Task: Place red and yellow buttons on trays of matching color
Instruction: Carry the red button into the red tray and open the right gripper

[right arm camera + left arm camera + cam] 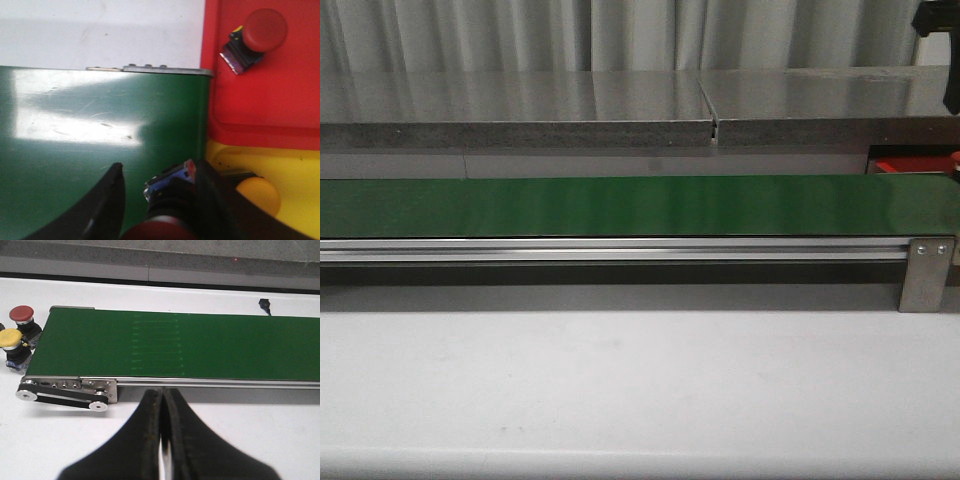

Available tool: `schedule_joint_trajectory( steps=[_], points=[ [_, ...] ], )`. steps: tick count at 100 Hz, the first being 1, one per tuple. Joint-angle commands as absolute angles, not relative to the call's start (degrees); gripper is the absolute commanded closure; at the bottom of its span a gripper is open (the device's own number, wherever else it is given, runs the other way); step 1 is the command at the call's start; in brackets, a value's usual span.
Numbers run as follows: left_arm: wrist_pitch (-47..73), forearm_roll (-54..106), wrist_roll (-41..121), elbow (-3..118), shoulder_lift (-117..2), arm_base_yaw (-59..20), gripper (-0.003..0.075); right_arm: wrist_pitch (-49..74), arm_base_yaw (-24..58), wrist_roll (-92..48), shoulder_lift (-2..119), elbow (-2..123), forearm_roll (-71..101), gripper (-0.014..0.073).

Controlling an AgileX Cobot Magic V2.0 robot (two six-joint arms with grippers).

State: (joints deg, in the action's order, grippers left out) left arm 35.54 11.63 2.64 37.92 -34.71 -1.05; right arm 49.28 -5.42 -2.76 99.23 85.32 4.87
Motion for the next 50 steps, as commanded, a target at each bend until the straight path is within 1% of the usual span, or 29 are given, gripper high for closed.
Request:
schedule_joint_trajectory(
  steps=[1, 28, 50],
  points=[
    [31.8, 12.1, 2.1, 39.5, -34.7, -1.5, 0.0741, 46.6, -7.3, -2.6, 96.6, 87.3, 4.4, 0.0428],
    [31.8, 12.1, 2.1, 39.5, -34.7, -1.5, 0.0741, 43.7, -12.9, -2.1, 99.6, 88.0, 5.5, 0.0428],
    [31.8, 12.1, 2.1, 39.5, -34.7, -1.5, 0.0741, 41.4, -13.5, -2.1, 105.3, 92.5, 8.3, 0.0428]
  ],
)
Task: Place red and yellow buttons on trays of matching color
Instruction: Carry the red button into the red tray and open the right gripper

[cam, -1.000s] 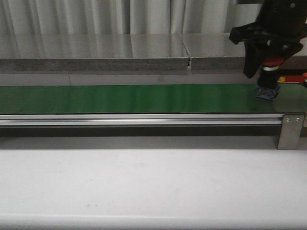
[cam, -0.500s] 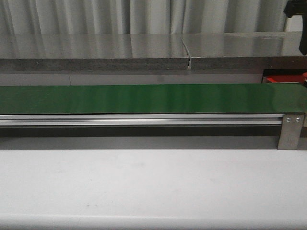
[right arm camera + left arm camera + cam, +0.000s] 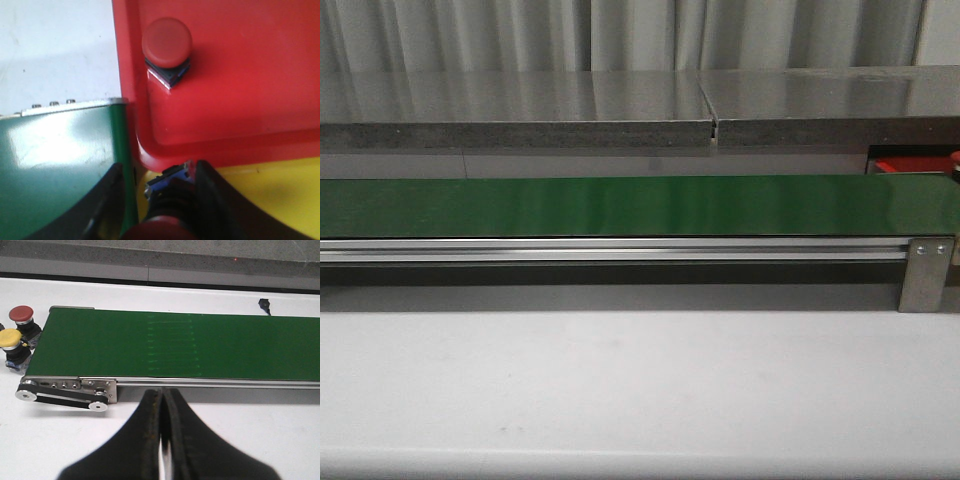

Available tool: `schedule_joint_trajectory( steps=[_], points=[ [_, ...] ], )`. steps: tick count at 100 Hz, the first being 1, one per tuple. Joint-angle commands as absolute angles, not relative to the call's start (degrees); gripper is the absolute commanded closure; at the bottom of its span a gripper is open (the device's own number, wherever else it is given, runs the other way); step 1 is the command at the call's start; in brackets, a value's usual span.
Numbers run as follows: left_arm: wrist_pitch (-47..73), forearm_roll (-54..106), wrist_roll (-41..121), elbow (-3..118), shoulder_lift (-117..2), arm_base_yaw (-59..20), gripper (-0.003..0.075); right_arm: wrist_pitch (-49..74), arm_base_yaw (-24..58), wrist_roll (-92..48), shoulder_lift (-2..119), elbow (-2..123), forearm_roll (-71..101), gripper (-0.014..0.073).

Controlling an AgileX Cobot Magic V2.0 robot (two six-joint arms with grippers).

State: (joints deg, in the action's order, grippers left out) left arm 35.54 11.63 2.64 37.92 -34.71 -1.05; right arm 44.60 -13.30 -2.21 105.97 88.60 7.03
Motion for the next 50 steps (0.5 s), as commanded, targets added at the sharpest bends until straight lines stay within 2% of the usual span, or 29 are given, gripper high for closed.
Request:
schedule_joint_trajectory(
  steps=[1, 50],
  points=[
    [31.8, 12.1, 2.1, 39.5, -34.7, -1.5, 0.0741, 41.4, -13.5, -2.1, 105.5, 92.7, 8.4, 0.0428],
    [31.8, 12.1, 2.1, 39.5, -34.7, -1.5, 0.0741, 41.3, -13.7, -2.1, 116.0, 102.8, 8.9, 0.0428]
  ],
)
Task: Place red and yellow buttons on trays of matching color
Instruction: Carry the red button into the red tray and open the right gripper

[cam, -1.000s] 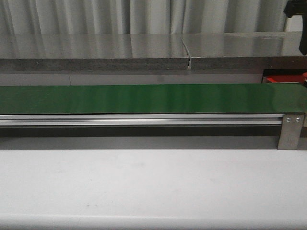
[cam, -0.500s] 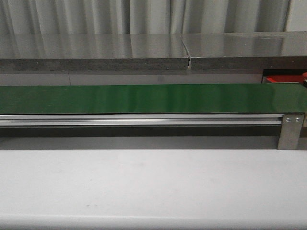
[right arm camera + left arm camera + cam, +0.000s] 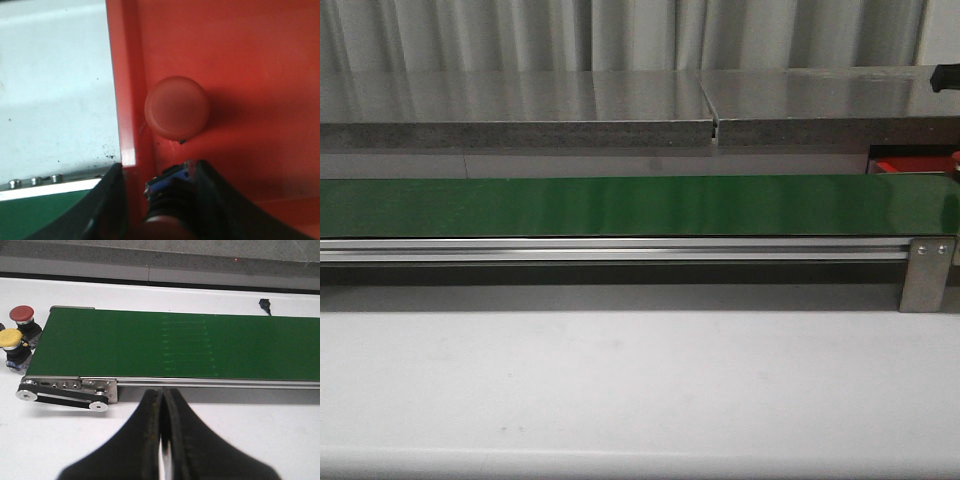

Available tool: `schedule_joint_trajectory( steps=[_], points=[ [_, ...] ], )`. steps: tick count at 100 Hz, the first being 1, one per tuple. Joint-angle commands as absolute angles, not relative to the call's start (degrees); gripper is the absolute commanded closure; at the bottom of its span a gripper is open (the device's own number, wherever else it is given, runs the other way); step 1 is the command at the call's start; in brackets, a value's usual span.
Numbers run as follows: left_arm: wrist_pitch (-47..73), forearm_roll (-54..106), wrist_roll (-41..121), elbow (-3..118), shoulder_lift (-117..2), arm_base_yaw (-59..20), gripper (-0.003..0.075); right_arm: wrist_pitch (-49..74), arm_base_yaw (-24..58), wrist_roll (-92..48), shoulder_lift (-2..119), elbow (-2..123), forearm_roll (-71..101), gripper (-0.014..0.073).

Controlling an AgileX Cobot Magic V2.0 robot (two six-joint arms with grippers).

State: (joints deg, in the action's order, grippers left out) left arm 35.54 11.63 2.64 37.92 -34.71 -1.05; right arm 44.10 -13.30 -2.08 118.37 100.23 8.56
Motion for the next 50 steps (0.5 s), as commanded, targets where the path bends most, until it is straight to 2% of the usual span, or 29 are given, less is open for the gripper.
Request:
schedule_joint_trajectory(
  steps=[1, 50],
  points=[
    [31.8, 12.1, 2.1, 39.5, -34.7, -1.5, 0.0741, 41.3, -13.7, -2.1, 116.2, 102.9, 8.9, 0.0428],
    [31.8, 12.1, 2.1, 39.5, -34.7, -1.5, 0.0741, 39.5, -13.9, -2.1, 119.5, 103.1, 8.9, 0.0426]
  ],
)
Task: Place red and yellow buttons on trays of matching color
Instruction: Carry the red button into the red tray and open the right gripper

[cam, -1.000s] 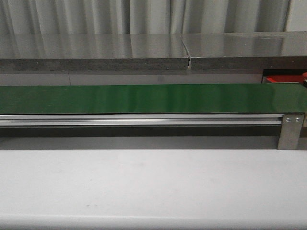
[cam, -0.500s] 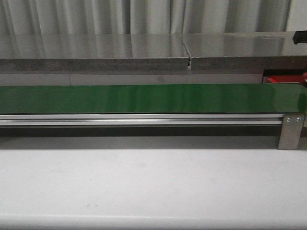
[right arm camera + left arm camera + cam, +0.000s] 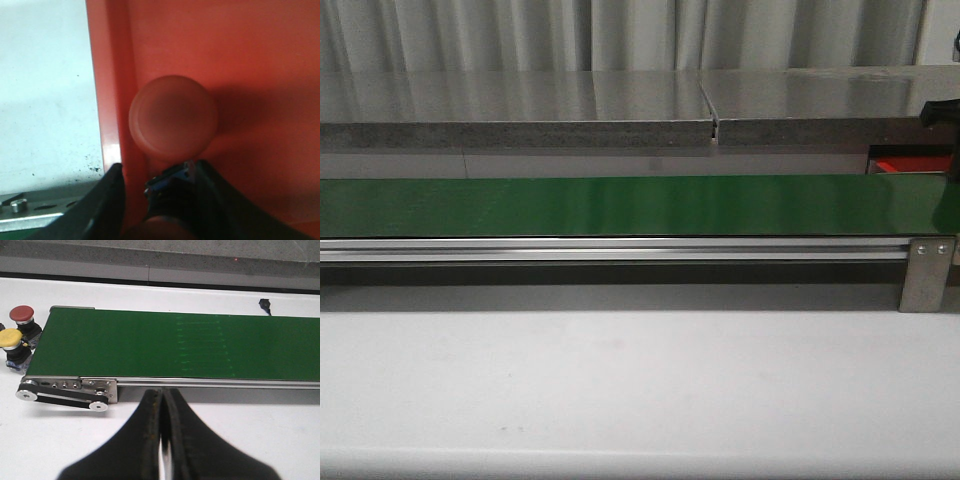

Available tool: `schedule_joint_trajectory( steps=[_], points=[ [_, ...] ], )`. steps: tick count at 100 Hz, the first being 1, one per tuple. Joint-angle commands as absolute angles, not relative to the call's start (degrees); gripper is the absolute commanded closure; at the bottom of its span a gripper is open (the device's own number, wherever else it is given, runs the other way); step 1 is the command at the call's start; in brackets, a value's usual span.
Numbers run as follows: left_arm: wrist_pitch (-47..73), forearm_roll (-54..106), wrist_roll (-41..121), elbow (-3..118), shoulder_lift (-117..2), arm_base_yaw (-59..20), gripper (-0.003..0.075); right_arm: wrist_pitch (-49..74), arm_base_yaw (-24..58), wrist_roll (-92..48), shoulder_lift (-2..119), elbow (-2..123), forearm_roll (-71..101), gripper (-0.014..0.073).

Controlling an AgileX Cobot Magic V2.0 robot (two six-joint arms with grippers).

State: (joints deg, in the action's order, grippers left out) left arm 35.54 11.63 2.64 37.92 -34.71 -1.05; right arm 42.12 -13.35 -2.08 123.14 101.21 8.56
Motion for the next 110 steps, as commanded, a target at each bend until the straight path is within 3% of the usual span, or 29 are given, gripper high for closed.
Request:
schedule_joint_trajectory(
  steps=[1, 8, 23, 31, 110],
  points=[
    [31.8, 12.1, 2.1, 39.5, -34.7, -1.5, 0.0741, 39.5, -13.9, -2.1, 119.5, 103.1, 8.9, 0.0425],
    [31.8, 12.1, 2.1, 39.5, -34.7, -1.5, 0.0741, 39.7, -13.9, -2.1, 119.5, 103.1, 8.9, 0.0393],
    [31.8, 12.1, 2.1, 39.5, -34.7, -1.5, 0.0741, 39.7, -13.9, -2.1, 119.5, 103.1, 9.4, 0.021],
    [31.8, 12.1, 2.1, 39.5, -34.7, -1.5, 0.0741, 39.7, -13.9, -2.1, 119.5, 103.1, 9.4, 0.0165],
    [31.8, 12.1, 2.1, 39.5, -34.7, -1.5, 0.0741, 41.8, -13.5, -2.1, 113.8, 103.1, 6.8, 0.0167]
  ],
)
